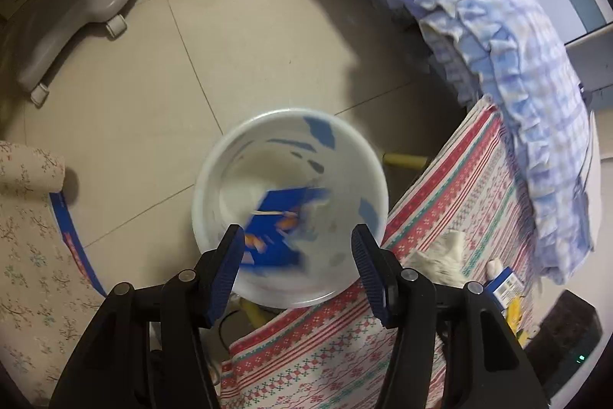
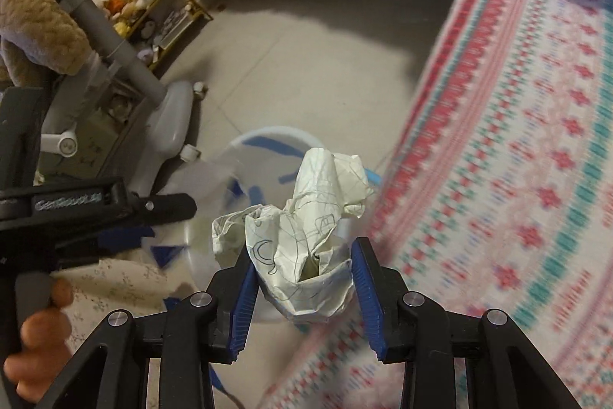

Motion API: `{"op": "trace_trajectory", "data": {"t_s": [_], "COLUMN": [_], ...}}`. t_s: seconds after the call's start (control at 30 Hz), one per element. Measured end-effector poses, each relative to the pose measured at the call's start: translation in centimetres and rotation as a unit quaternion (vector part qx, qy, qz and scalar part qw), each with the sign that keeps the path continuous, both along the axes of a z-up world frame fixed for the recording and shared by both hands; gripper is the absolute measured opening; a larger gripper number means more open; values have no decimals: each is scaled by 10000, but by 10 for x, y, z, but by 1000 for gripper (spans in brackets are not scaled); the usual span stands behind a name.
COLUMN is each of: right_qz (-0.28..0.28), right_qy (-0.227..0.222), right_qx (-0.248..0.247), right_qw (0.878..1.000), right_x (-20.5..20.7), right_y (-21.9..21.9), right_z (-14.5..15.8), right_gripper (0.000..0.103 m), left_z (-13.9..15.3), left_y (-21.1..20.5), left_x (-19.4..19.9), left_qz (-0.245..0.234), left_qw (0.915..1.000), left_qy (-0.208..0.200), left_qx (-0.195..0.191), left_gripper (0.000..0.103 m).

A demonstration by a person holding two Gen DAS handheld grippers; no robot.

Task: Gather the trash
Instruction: 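Carry both items to the white wastebasket and open both tools to drop them, then grasp the yellow chip bag with the left tool while the right tool grasps the yellow sponge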

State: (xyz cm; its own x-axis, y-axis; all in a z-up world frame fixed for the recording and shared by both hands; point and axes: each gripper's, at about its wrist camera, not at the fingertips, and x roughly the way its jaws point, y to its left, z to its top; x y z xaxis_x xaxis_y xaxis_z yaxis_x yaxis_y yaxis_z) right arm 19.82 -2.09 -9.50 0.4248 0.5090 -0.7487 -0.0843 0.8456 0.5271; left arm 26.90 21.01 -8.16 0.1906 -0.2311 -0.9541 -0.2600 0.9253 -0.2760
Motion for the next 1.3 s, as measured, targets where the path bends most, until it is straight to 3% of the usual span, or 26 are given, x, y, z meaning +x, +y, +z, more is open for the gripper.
{"op": "trace_trajectory", "data": {"t_s": [0.3,0.4,0.63,0.83,1.03,1.2,1.3], "right_qz": [107,90,174,93,-181,-716,-1284], "right_qy": [91,69,-66,-55,-120,-521,-662], "right_qx": [59,-52,-297,-728,-1122,-1544,-1375], "right_qw": [9999,9999,9994,9973,9935,9840,9799], "right_x": [17,20,4,-28,-61,-106,-133], "right_y": [27,34,23,-21,-83,-155,-208], "right_z": [-13,-11,-2,14,53,99,111], "right_gripper": [47,62,62,62,62,69,74], "left_z": [5,9,20,35,46,54,52], "left_y": [1,-1,-5,-38,-95,-151,-188], "left_x": [-1,-4,-25,-53,-87,-114,-123], "left_qz": [150,94,246,-159,-839,-1418,-1755], "left_qw": [9995,9995,9995,9991,9948,9876,9819], "left_qy": [-9,-63,-135,-328,-363,-586,-696], "left_qx": [-294,-285,-153,-212,-447,-342,-119], "left_gripper": [62,62,62,62,62,62,62]}}
